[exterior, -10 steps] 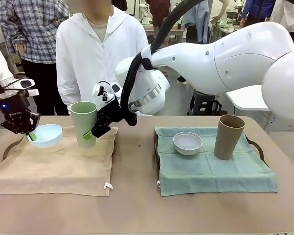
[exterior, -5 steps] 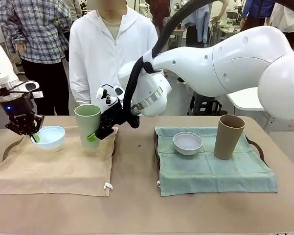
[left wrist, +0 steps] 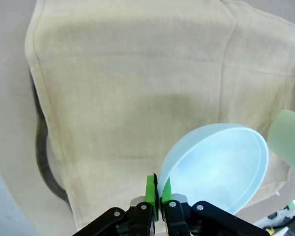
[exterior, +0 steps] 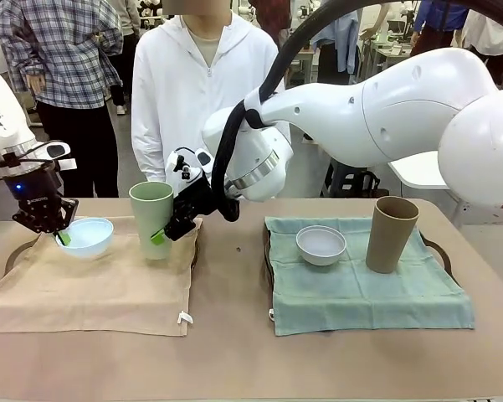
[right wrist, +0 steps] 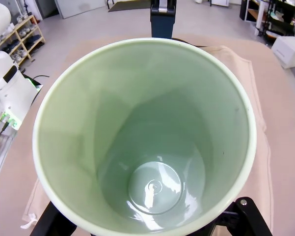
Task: Set up a tray with a mat and arrange the tableware.
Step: Place the Picnic Bowl and Reusable plastic cup back onto the Handle tray in front of the human's position.
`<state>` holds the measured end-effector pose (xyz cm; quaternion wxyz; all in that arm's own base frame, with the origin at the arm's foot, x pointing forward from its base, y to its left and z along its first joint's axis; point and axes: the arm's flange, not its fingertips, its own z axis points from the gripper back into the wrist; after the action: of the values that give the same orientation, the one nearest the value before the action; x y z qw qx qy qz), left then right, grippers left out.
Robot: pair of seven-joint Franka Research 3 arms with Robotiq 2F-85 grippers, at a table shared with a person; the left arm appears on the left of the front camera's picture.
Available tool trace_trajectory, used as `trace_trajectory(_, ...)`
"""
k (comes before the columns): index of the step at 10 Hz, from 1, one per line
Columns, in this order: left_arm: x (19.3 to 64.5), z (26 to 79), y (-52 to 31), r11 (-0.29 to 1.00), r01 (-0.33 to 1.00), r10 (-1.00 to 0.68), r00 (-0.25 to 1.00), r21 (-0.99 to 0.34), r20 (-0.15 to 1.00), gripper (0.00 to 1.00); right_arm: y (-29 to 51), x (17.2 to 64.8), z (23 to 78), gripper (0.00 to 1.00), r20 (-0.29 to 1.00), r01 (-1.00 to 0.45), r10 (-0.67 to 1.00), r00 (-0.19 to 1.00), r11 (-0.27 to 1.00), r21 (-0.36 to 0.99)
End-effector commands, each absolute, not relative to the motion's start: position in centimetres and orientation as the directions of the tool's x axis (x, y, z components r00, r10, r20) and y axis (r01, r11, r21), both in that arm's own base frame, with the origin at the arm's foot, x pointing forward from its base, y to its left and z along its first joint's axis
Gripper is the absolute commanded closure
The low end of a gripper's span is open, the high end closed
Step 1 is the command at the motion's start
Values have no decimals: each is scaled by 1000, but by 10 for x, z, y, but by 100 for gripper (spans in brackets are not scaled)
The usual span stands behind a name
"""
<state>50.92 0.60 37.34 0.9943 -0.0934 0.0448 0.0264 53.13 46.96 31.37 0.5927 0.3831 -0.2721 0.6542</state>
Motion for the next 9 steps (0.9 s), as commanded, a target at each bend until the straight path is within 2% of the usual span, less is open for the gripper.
trace_trajectory(1, 507, 370, 3, 983, -27, 12, 997, -182, -79, 96, 470, 534, 307, 19, 830, -980, 558, 8, -160, 117)
trace_trajectory(8, 519, 331, -13, 991, 28, -40, 995, -129, -92, 96, 478, 539, 286, 19, 803, -976, 596, 2, -174, 132)
trace_trajectory(9, 519, 333, -12, 991, 26, -38, 995, -128, -92, 46, 480, 539, 287, 16, 799, -975, 601, -1, -179, 134)
